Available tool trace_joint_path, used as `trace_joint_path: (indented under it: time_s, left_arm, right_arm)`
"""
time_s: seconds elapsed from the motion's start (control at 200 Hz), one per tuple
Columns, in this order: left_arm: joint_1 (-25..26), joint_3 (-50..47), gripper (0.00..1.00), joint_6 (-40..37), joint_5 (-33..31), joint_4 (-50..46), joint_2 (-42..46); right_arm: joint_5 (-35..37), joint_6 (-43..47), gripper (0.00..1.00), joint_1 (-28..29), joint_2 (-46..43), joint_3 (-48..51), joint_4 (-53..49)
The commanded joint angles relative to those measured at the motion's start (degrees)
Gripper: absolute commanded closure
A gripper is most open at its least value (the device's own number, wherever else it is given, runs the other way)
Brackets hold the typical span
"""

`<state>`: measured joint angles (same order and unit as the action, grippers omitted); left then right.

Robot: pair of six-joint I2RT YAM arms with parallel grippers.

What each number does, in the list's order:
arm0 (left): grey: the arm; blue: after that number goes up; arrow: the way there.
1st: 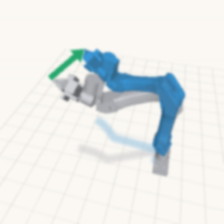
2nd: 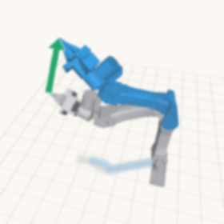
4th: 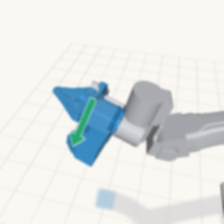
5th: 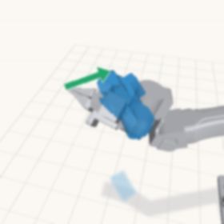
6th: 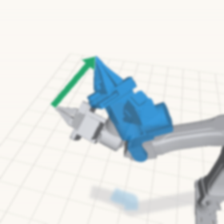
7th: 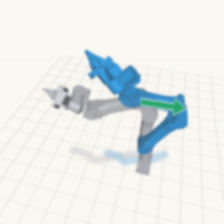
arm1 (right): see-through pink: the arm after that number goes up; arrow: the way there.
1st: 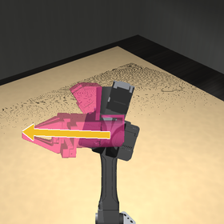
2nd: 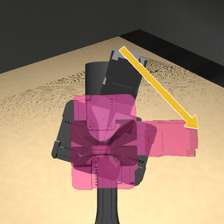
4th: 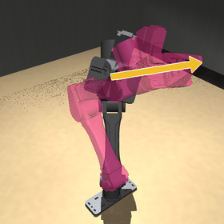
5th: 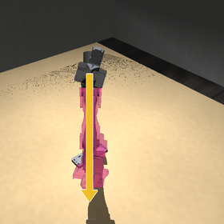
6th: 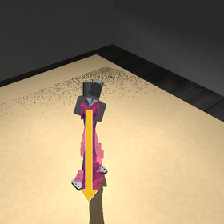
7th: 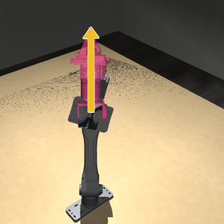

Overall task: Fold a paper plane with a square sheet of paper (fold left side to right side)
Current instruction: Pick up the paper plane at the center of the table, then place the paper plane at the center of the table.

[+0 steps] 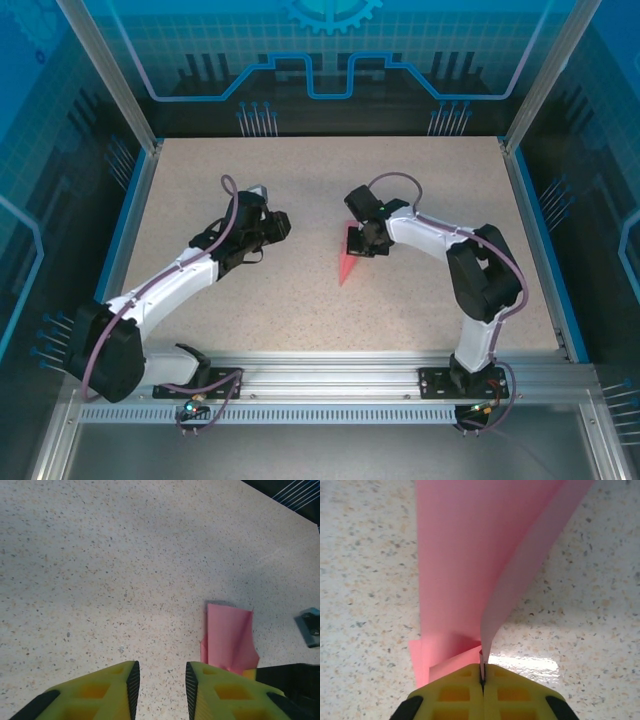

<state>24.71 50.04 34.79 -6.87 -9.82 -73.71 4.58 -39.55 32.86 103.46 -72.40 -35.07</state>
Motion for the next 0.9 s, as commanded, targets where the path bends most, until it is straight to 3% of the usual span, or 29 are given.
trace_joint_path:
  time_s: [0.0, 0.19, 0.41, 0.895]
  left_arm:
    - [-0.92, 0.75, 0.61, 0.25, -3.11, -1.68, 2.42]
    - [-1.93, 1.16, 0.51, -0.83, -5.64, -2.22, 5.33]
    - [-2.52, 0.94, 0.46, -0.86, -5.69, -2.81, 5.9]
    - [-2.66, 0.92, 0.4, -0.77, -4.81, -3.1, 5.87]
  right_arm:
    - [-5.08, 3.66, 1.0, 1.12, -6.26, -0.19, 1.82]
    - [-15.46, 3.87, 1.0, 1.0, -11.14, 5.7, 10.67]
    - [-24.37, 1.23, 1.0, -2.13, -6.11, 13.3, 20.35]
    - [-12.75, 6.05, 0.97, -6.06, -5.77, 18.08, 14.34]
